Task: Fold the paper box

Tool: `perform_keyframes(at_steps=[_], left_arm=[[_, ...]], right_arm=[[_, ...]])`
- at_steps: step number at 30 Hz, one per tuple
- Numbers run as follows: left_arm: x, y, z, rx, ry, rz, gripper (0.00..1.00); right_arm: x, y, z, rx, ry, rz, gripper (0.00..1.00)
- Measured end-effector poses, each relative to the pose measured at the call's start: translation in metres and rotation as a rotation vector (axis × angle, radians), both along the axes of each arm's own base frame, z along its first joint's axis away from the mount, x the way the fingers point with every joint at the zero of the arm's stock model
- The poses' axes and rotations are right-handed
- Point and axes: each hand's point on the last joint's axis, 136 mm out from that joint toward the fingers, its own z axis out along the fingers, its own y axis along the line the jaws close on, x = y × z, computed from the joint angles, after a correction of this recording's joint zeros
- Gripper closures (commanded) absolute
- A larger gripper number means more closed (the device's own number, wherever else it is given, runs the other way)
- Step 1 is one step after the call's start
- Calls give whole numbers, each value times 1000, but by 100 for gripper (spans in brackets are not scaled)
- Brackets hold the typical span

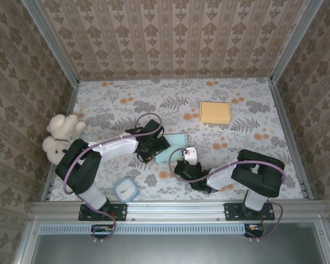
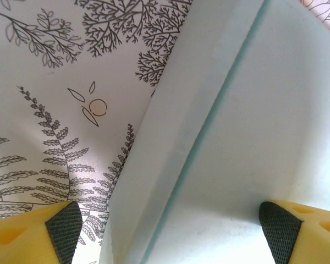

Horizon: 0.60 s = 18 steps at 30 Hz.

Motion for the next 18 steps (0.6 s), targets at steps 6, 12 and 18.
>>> perform_keyframes(at_steps=[6,12,18], left_arm=[[1,1,1,4,-10,4,12],[4,4,3,18,-29,11,12],[1,1,3,25,-32,-7,12]], right_arm=[[5,0,1,-6,27,-8,56],[29,-8,1,84,101,-34,53],[50,-11,5,215,178,-19,49]])
